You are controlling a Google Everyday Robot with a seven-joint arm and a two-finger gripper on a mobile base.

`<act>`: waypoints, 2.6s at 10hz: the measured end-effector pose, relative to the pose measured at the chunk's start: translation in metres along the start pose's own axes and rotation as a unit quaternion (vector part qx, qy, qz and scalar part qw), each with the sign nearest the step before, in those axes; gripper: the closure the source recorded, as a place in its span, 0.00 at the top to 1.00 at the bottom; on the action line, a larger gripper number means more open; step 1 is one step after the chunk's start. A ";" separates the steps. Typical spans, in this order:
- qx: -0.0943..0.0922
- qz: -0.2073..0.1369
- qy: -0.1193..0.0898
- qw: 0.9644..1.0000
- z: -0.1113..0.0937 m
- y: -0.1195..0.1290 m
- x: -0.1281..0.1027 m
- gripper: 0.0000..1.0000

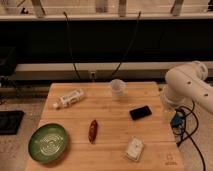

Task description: Place the pepper on the white sponge

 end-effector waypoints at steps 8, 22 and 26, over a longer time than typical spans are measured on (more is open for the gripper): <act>0.003 -0.036 0.012 0.999 0.006 0.005 -0.038 0.80; 0.012 -0.207 0.062 0.976 0.032 0.018 -0.157 0.80; 0.014 -0.267 0.072 0.961 0.049 0.024 -0.193 0.80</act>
